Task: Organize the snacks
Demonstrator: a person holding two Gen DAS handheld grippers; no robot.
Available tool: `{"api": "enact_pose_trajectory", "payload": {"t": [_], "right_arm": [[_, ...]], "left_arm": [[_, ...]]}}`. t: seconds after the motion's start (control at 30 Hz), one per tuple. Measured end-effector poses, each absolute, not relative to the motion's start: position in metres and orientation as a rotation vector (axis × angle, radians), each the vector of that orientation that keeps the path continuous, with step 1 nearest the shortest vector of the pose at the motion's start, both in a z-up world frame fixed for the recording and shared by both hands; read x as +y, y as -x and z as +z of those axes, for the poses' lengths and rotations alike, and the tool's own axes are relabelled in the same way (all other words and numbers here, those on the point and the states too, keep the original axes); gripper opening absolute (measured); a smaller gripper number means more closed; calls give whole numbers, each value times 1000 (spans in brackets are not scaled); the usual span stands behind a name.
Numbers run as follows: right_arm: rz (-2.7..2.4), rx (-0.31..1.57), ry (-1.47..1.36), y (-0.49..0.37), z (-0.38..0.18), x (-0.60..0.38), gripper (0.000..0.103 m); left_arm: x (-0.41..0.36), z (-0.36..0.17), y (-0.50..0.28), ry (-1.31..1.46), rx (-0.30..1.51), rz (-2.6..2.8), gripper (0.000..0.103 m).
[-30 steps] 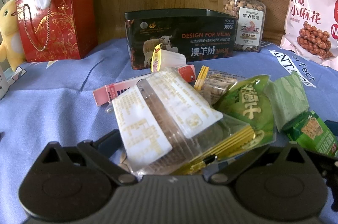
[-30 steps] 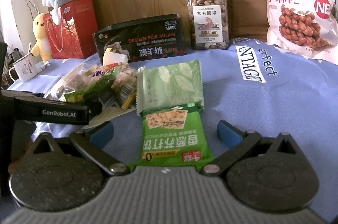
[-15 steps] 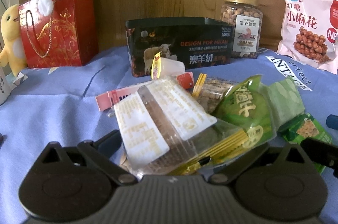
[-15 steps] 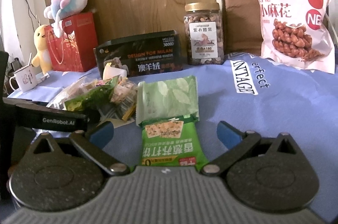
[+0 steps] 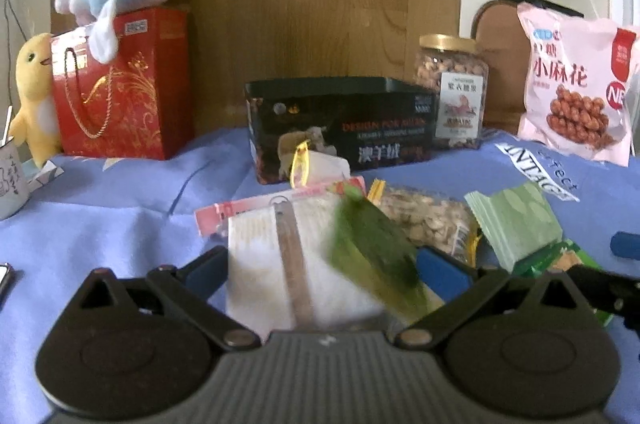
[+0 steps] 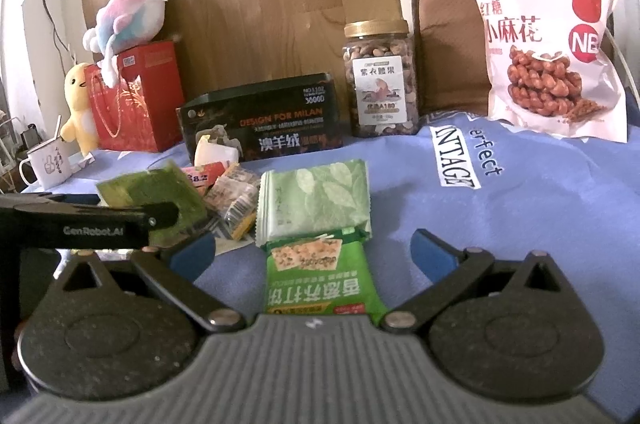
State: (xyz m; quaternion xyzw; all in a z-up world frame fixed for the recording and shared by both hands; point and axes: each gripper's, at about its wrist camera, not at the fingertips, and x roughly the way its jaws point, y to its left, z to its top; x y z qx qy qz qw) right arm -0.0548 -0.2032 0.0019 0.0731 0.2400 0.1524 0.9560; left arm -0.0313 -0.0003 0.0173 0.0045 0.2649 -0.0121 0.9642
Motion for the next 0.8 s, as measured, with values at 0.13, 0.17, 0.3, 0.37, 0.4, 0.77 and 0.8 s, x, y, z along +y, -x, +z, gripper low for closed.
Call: {"api": "enact_pose_trajectory", "payload": {"t": [0.13, 0.17, 0.3, 0.37, 0.4, 0.77, 0.8], "right_arm": [[307, 483, -148, 55, 2, -203, 103], [307, 482, -149, 56, 2, -203, 103], [307, 481, -149, 56, 1, -204, 103], [308, 480, -149, 56, 1, -204, 103], [308, 479, -149, 56, 2, -204, 103], [324, 442, -166, 61, 3, -207, 103], [326, 431, -167, 63, 4, -207, 103]], "left_arm": [[2, 18, 30, 6, 537, -23, 103], [3, 18, 30, 9, 536, -24, 103], [7, 20, 35, 27, 501, -32, 103], [15, 22, 43, 69, 446, -45, 103], [20, 24, 45, 96, 420, -46, 103], [62, 32, 76, 254, 300, -64, 103], [68, 33, 80, 259, 295, -64, 103]]}}
